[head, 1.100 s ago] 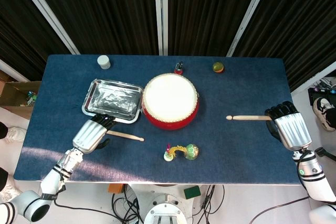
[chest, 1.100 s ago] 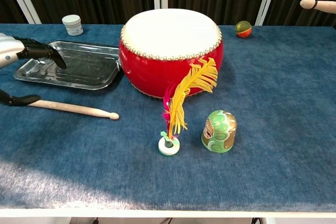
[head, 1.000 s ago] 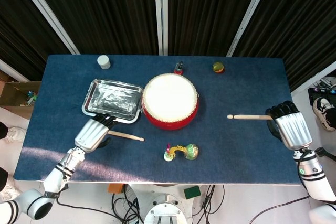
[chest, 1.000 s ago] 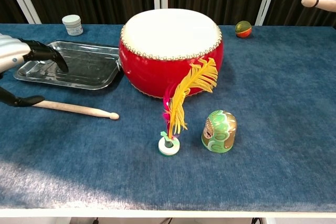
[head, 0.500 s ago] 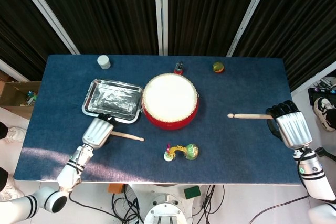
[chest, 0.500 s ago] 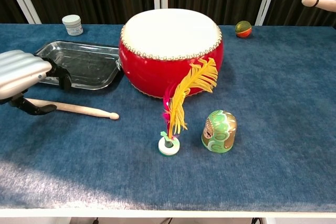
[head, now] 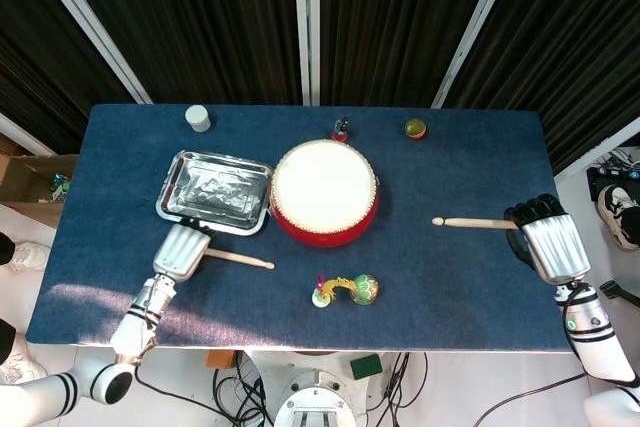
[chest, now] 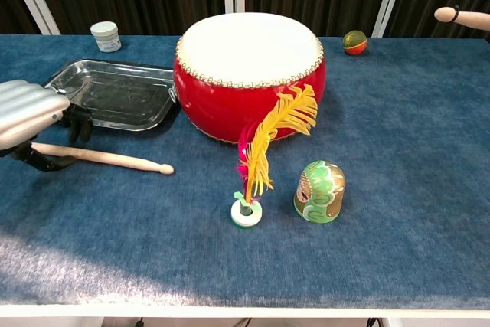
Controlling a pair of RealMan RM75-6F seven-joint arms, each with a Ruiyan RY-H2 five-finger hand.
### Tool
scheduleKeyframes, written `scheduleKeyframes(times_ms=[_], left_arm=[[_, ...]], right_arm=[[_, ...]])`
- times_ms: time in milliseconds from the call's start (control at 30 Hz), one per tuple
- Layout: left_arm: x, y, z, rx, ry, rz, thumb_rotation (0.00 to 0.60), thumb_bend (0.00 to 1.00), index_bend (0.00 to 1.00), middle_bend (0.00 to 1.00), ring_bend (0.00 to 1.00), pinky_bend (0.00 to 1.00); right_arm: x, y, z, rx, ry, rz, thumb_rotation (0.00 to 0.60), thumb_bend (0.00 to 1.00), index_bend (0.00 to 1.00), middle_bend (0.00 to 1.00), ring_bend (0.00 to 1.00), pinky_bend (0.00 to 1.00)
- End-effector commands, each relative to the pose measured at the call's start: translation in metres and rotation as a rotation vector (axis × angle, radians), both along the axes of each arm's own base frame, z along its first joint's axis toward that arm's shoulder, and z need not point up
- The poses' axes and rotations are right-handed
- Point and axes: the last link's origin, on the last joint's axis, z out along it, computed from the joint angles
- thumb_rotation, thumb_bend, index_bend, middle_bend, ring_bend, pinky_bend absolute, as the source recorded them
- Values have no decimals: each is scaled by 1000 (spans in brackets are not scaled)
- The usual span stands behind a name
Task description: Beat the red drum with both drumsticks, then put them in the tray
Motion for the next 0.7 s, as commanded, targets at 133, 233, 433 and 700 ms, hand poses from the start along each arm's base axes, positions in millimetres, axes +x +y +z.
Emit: scheduleKeyframes(times_ms=[133,233,433,700], left_arm=[[0,-1,0,-4,40,16,600,288,481,501,423,362],[3,-1,0,-6,65,21,600,289,481,501,426,362],[6,-1,0,-13,85,30,600,310,492,501,430,363],[4,1,-2,-22,94,47,600,355,505,507,431,363]], right_arm=[[-1,0,0,0,-1,-7,600,641,786,666,373,344],[-2,0,-1,2,-3,-10,600,640,786,666,373,341],[-4,0,-1,1,-8,-17,600,640,786,666,373,337],[-7,1,-1,0,-14,-25,600,640,786,666,373,336]])
